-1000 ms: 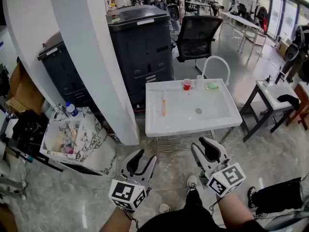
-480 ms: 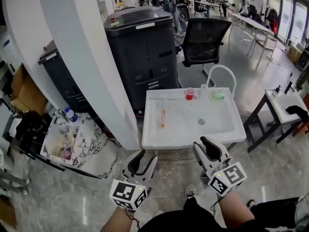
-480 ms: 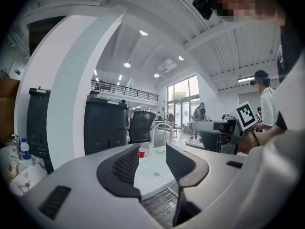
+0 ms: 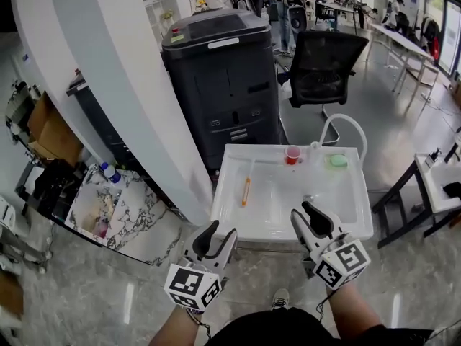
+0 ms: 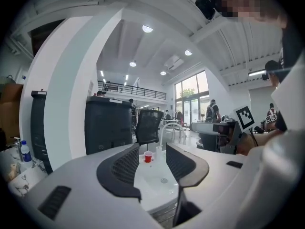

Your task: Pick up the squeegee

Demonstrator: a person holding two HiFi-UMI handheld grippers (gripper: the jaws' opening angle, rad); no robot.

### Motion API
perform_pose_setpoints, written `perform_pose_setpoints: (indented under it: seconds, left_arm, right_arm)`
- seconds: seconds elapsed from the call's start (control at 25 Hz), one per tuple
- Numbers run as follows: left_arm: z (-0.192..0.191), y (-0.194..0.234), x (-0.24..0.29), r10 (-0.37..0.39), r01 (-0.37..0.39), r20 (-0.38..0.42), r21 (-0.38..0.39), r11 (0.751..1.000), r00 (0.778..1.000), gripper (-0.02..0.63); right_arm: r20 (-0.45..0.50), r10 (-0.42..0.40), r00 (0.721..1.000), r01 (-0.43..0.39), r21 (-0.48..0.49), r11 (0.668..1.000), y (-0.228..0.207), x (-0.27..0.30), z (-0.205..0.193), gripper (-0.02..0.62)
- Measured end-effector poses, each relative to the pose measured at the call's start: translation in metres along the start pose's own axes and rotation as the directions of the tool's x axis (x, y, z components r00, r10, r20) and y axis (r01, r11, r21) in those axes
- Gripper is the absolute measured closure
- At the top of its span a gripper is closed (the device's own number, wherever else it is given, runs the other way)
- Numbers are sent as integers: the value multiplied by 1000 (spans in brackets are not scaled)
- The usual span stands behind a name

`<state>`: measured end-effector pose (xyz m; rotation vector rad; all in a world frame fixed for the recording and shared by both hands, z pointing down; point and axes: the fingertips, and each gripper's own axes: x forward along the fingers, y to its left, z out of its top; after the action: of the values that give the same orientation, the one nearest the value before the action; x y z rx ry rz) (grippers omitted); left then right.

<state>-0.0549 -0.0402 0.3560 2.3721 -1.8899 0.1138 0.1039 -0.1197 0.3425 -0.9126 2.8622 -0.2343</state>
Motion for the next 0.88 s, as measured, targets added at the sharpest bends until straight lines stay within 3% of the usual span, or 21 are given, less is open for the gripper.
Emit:
perform_pose_setpoints:
  seconds: [0.48, 0.88]
  left_arm:
    - [6, -11, 62, 91, -91, -12, -14, 996, 996, 425]
    - [8, -14, 90, 74, -74, -25, -6, 997, 997, 425]
  right_arm:
    - [-25, 79, 997, -79, 5, 997, -71, 22, 11, 453]
    - [-22, 57, 998, -57, 2, 998, -100, 23, 13, 453]
